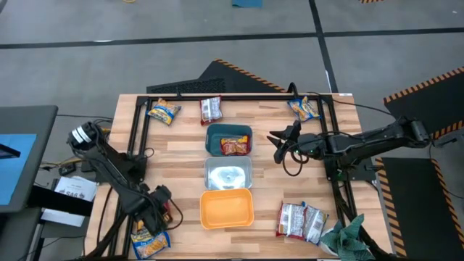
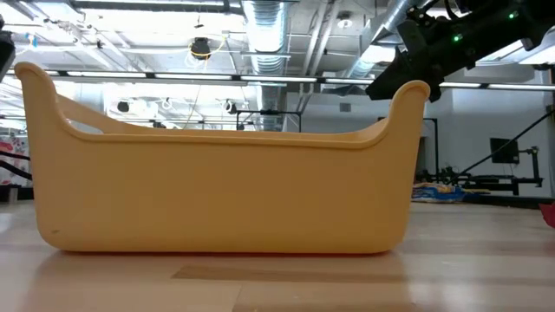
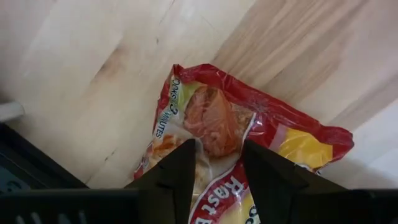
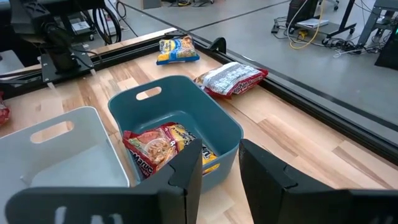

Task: Sort Maruchan noodles
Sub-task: Put the red noodle pack into the green bin

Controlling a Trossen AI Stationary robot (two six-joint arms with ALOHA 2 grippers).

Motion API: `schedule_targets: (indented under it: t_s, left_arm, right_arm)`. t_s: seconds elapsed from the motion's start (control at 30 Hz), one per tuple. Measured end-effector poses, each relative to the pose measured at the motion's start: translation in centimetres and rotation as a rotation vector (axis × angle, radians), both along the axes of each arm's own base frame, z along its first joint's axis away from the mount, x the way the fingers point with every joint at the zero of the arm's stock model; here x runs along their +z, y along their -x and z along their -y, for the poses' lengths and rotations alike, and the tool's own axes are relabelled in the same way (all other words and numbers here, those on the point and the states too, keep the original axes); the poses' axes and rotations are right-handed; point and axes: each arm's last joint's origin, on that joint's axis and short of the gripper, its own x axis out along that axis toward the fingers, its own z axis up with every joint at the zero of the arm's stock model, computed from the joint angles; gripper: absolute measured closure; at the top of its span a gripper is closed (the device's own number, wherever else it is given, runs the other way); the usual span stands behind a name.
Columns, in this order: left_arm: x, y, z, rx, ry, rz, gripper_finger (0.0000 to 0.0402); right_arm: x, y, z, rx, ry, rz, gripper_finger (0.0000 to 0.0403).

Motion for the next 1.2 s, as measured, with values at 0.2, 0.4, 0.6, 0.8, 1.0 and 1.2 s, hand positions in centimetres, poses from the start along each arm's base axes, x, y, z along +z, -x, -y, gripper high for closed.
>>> schedule_targets:
  t_s: [0.2, 0.4, 0.6, 0.8, 1.0, 1.2]
  left_arm:
    - [-1.2, -0.2, 0.1, 0.0, -0.069, -0.021, 0.0279]
    - [-1.6, -0.3, 0.0, -0.044, -0.105, -0.044, 0.0348]
    - [1.0, -0.9, -0.5, -0.145, -0.228, 0.05, 0.04]
    - [5.6, -1.7, -1.8, -0.23, -0.376, 0.216, 0.0401]
    - [8.1, -1.5, -3.5, -0.237, -0.381, 0.305, 0.0401]
    - [7.0, -0.9, -3.4, -0.199, -0.263, 0.219, 0.0371]
  right_arm:
    - [0.0, 0.0, 0.0, 0.0, -0.001, 0.001, 0.0275]
    - [0.0, 0.0, 0.0, -0.001, -0.002, 0.001, 0.0275]
    - [0.0, 0.0, 0.0, -0.001, -0.002, 0.001, 0.0275]
    - [0.0, 0.0, 0.0, -0.001, -0.001, 0.002, 0.0275]
    - [0.0, 0.0, 0.0, -0.001, -0.001, -0.001, 0.0275]
    - [0.0, 0.0, 0.0, 0.0, 0.0, -0.004, 0.0275]
